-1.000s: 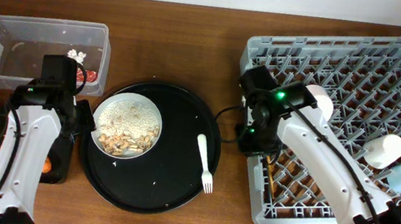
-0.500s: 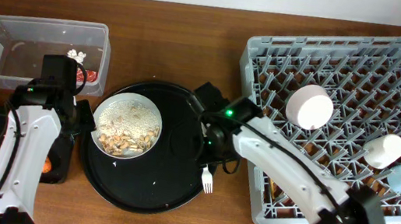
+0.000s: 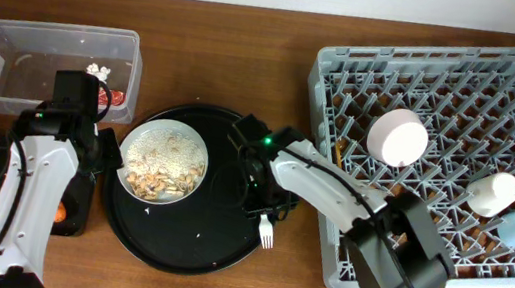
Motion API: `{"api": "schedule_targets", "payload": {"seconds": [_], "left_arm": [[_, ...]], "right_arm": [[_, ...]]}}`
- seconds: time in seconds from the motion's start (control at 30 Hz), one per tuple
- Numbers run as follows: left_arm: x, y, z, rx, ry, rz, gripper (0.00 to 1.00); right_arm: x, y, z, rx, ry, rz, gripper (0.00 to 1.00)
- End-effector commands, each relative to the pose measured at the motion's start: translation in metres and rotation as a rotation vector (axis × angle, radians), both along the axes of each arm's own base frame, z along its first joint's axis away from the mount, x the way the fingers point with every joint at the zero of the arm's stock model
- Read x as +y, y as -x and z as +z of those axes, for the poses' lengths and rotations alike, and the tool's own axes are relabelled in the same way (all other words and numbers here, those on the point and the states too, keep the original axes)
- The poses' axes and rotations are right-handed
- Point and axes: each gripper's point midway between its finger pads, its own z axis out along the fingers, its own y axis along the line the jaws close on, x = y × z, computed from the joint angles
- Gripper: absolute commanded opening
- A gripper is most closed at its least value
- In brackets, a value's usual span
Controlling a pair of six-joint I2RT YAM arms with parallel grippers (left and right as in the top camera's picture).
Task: Sort waste into correct bins and load items into the dishwasher rack
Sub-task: 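Grasp the white plastic fork on the black tray with the right gripper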
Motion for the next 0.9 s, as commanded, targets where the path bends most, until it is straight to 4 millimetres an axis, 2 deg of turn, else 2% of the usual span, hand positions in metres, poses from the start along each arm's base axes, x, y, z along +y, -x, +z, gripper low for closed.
{"api": "schedule_targets", "payload": {"seconds": [0.0, 0.13, 0.2, 0.6, 0.73, 0.87], "left_arm": [[0.000, 0.002, -0.001, -0.002, 0.008, 0.012, 0.56], [0.000, 0.002, -0.001, -0.002, 0.009, 0.012, 0.56], [0.000, 0.002, -0.001, -0.002, 0.009, 0.012, 0.56], [0.000, 0.002, -0.001, -0.001, 0.009, 0.012, 0.56], [0.000, 0.002, -0.001, -0.001, 0.009, 0.012, 0.56], [0.000, 0.002, -0.001, -0.001, 0.009, 0.012, 0.56]], "right_arm": [[-0.001, 0.007, -0.019, 0.039, 0.031, -0.005, 0.54], [-0.001, 0.006, -0.023, 0.039, 0.032, -0.005, 0.44], [0.000, 0.006, -0.023, 0.039, 0.031, -0.005, 0.33], [-0.001, 0.006, -0.021, 0.038, 0.033, -0.030, 0.11], [0.002, 0.002, -0.012, 0.018, 0.015, -0.031, 0.09], [0.003, -0.006, 0.017, -0.048, -0.017, -0.035, 0.09]]}}
